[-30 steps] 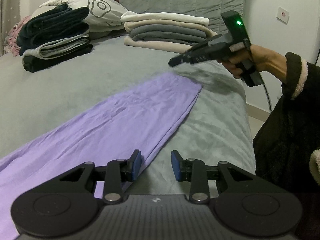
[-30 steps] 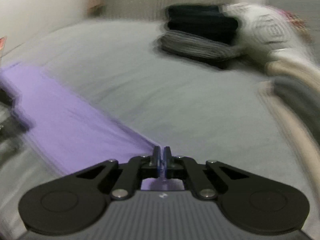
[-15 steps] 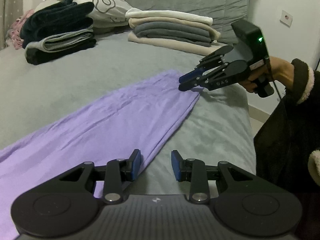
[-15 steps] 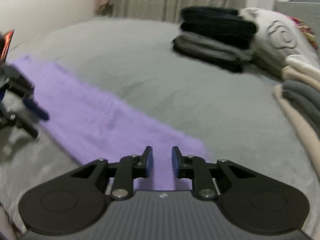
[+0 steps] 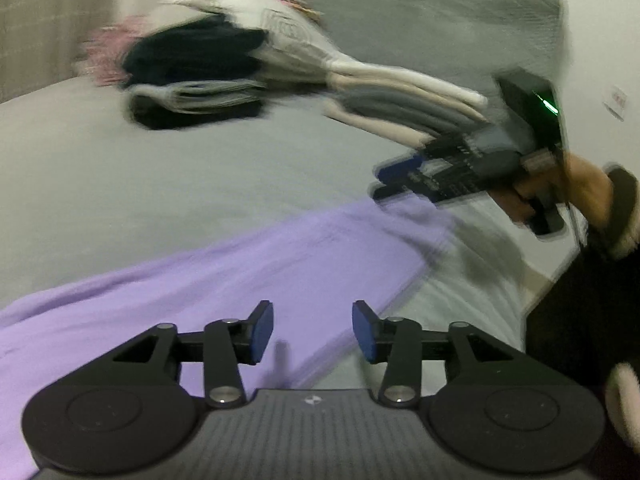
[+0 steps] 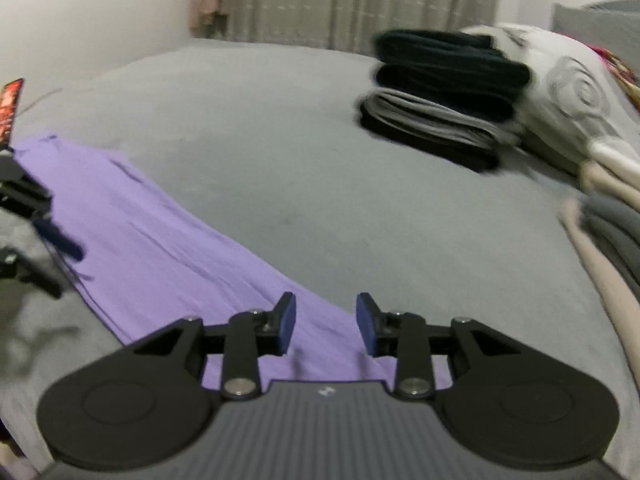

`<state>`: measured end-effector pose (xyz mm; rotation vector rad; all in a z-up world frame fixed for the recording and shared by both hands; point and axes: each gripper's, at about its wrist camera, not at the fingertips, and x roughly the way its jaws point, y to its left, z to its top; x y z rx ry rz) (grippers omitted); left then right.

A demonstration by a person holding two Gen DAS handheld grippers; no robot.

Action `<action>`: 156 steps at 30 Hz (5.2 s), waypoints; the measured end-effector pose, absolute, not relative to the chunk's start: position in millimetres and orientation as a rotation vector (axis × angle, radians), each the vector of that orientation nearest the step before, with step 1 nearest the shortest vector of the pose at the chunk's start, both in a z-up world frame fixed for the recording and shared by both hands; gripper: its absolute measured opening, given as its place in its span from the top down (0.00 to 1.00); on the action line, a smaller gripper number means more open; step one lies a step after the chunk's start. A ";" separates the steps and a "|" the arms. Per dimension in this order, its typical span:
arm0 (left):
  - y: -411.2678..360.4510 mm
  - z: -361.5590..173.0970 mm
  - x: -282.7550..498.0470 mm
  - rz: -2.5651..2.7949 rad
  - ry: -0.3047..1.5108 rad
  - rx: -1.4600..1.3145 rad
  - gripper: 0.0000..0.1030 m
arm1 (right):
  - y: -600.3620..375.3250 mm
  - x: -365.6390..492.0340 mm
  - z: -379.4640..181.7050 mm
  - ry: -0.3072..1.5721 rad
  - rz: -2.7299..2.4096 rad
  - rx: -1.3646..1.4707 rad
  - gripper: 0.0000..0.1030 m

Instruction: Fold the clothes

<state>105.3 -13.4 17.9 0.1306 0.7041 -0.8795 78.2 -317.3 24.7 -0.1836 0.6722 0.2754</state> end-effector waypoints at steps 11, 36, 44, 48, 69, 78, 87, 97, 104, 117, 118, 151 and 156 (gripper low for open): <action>41.3 22.6 147.9 -0.432 0.799 -0.084 0.56 | -242.3 127.3 25.9 0.660 0.431 -0.211 0.54; 107.3 13.8 199.8 -0.281 0.917 -0.411 0.58 | -145.8 201.9 -2.4 0.695 0.584 -0.091 0.63; 108.2 9.0 202.7 -0.303 0.931 -0.440 0.58 | -136.0 207.5 -11.3 0.676 0.609 -0.133 0.92; 111.6 5.8 206.2 -0.314 0.938 -0.497 0.58 | -136.6 196.6 -10.6 0.647 0.654 -0.154 0.97; 123.1 -6.6 197.5 -0.291 0.977 -0.560 0.99 | -109.2 146.5 -7.0 0.522 0.798 -0.393 0.90; 132.7 -10.6 182.6 -0.291 1.005 -0.515 1.00 | -120.2 173.8 5.7 0.511 0.715 -0.329 0.82; 152.8 -14.6 165.4 -0.313 1.018 -0.508 0.99 | -73.1 200.6 -11.7 0.567 0.854 -0.483 0.75; 161.1 -16.2 159.2 -0.348 1.029 -0.508 0.99 | -29.4 217.9 -15.9 0.533 0.946 -0.537 0.73; 156.9 -13.9 159.8 -0.366 1.006 -0.490 0.99 | -32.4 226.8 -12.0 0.480 0.888 -0.488 0.77; 152.7 -8.7 175.0 -0.415 0.970 -0.507 0.95 | -85.4 282.1 -2.7 0.657 0.798 -0.135 0.68; 151.6 -10.6 177.3 -0.411 0.976 -0.510 0.95 | -85.7 280.9 -2.1 0.654 0.798 -0.141 0.68; 159.9 -3.4 175.8 -0.380 0.989 -0.443 0.89 | -123.3 304.2 15.6 0.760 0.725 -0.071 0.72; 169.8 -1.5 165.9 -0.344 0.988 -0.443 0.89 | -134.2 242.0 31.2 0.697 0.683 -0.169 0.72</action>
